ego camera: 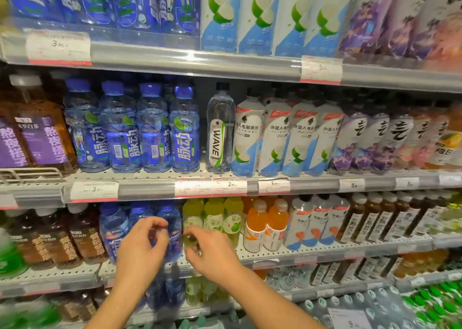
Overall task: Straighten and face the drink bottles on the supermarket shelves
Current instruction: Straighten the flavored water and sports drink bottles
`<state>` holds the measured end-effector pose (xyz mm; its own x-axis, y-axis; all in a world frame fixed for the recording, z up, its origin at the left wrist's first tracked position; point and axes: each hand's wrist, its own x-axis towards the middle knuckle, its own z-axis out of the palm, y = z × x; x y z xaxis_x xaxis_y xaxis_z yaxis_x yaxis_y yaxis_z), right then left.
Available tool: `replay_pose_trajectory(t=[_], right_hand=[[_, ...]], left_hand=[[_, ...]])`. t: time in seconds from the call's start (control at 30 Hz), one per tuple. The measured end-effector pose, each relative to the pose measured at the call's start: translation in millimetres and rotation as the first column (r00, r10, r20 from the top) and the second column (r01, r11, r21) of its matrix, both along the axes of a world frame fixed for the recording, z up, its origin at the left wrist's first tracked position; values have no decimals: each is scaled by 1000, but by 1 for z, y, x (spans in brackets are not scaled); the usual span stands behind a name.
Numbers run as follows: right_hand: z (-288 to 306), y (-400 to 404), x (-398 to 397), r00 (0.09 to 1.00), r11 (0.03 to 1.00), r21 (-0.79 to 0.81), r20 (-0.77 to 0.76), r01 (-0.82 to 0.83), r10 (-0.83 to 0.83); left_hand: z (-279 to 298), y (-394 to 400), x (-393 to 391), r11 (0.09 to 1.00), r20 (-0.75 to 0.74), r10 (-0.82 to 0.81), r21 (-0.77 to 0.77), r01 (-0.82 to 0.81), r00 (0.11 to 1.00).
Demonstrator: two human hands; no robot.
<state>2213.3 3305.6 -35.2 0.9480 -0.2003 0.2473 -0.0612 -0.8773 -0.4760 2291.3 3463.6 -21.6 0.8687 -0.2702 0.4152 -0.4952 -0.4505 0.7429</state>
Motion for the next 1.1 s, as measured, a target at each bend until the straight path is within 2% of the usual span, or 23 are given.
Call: replay_pose_trajectory(t=[0.13, 0.3, 0.4, 0.57, 0.8, 0.93, 1.0, 1.1], right_hand=[[26, -34, -39, 991, 1000, 4, 129, 30, -30], [66, -102, -95, 946, 985, -68, 297, 156, -130], [74, -160, -128, 883, 944, -100, 395, 315, -253], [78, -247, -168, 891, 893, -155, 250, 423, -379], [115, -345, -211, 807, 848, -49, 341, 527, -482], [153, -394, -221, 719, 801, 73, 397, 594, -570], [167, -414, -221, 689, 767, 138, 362, 626, -628], [171, -432, -218, 682, 736, 162, 286, 658, -673]], left_hand=[[42, -38, -37, 983, 220, -181, 69, 169, 959], [65, -100, -69, 940, 412, -289, 292, 175, 864], [66, -136, -89, 891, 417, -297, 444, 93, 859], [58, -181, -113, 802, 342, -297, 596, 39, 891], [88, -253, -161, 806, 397, -379, 585, 88, 836], [126, -302, -189, 829, 445, -406, 546, 118, 799], [147, -325, -196, 854, 481, -390, 508, 113, 785], [178, -358, -202, 908, 484, -304, 408, 95, 820]])
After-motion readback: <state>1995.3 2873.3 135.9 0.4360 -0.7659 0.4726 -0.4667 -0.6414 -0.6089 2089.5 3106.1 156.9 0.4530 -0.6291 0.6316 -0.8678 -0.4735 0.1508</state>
